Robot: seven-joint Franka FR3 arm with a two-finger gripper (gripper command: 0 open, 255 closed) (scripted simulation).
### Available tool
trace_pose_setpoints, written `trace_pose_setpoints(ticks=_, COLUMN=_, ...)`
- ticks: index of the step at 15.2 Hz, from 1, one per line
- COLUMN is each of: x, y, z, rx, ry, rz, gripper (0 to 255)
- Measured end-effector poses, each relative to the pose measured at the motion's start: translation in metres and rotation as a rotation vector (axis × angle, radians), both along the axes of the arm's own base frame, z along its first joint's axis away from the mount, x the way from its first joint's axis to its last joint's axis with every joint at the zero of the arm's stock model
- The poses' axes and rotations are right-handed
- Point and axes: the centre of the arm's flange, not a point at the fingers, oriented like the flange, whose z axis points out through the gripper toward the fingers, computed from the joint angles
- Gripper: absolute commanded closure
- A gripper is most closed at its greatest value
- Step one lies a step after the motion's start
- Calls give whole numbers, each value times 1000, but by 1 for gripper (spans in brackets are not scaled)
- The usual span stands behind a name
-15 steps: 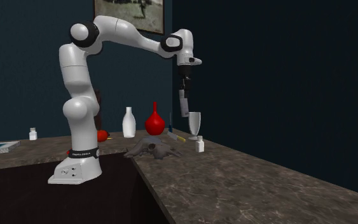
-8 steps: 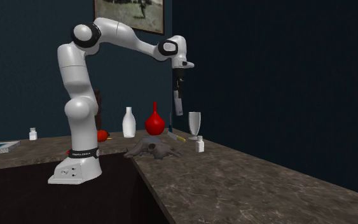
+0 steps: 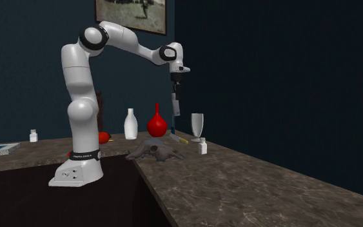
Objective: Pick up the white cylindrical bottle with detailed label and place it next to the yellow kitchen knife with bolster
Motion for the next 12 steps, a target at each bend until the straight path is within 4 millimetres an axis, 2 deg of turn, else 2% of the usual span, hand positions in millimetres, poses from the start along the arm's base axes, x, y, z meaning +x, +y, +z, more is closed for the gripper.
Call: trace_pose_setpoints(ticks=12, x=-36, y=157, z=-1, rx=0, ry=0, rz=0, gripper=255)
